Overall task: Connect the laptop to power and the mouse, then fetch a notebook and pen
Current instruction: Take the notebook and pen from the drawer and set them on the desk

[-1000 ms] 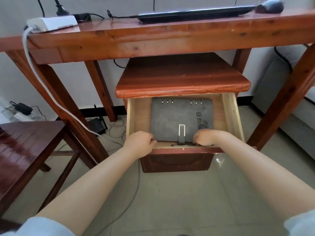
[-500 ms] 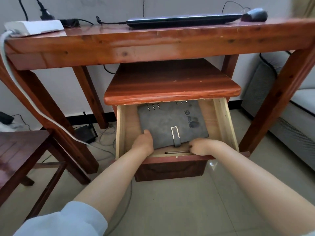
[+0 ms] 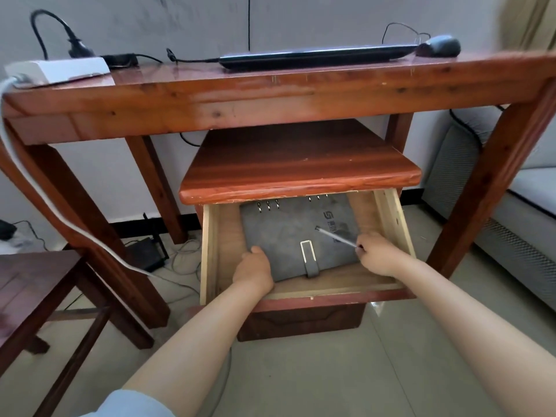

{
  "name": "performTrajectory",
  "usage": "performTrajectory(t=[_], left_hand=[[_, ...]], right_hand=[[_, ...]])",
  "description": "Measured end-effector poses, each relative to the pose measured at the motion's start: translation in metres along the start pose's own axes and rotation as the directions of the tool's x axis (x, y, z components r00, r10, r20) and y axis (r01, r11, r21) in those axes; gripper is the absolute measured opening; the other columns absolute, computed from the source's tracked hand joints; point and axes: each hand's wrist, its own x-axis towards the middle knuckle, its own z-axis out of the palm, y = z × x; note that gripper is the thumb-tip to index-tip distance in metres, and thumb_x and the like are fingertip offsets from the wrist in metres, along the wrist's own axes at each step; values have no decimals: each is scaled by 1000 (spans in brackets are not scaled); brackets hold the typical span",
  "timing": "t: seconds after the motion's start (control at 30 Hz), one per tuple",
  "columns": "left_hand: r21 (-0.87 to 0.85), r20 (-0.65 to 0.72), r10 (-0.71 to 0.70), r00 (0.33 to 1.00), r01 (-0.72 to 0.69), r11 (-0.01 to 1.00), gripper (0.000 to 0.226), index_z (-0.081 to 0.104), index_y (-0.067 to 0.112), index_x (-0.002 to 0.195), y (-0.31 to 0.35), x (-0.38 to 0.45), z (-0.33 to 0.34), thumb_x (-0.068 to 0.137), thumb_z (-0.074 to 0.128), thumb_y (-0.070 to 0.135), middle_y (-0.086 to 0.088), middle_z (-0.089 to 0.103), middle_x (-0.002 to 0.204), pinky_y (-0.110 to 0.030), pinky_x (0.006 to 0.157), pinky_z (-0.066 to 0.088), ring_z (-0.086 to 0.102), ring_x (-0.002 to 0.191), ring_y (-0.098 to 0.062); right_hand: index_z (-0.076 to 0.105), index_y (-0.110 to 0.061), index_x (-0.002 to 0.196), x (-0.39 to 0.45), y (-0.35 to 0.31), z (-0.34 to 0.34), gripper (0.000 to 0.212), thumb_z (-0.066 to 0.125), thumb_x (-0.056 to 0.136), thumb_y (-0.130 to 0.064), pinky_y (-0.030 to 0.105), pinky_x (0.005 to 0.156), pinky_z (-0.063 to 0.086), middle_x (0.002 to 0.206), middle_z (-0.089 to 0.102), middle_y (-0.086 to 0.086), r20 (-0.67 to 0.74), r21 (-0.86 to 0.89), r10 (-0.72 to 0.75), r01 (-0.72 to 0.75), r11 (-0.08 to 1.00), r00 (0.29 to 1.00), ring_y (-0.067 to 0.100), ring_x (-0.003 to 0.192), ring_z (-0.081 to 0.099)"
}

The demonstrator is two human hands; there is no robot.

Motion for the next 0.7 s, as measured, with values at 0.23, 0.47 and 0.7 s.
performTrajectory(t=[0.23,0.47,0.7], left_hand=[[-517,74,-118,990,139,844,80,34,7,138,-11,7,-7,73,80,12,-10,46,141,-34,106,41,46,130,-28],[-404,82,-58,995,87,910,95,17,18,142,-25,-1,-14,72,80,8,-15,41,140,-39,107,41,45,127,-33],[412,-241,283,928,-166,896,77,32,13,144,-20,-25,-30,80,72,26,-19,42,137,-40,88,51,57,111,-36]], right_hand=[[46,-9,107,19,-23,2,14,38,96,-8,23,47,36,87,43,10,75,407,215,-227,885,974,25,79,45],[34,0,96,-5,-30,-4,4,35,98,-3,22,68,28,69,33,6,159,274,211,-248,929,964,21,90,34],[42,-7,122,-29,-31,-2,25,37,99,-17,25,45,41,75,41,4,32,310,178,-179,934,983,18,62,43]])
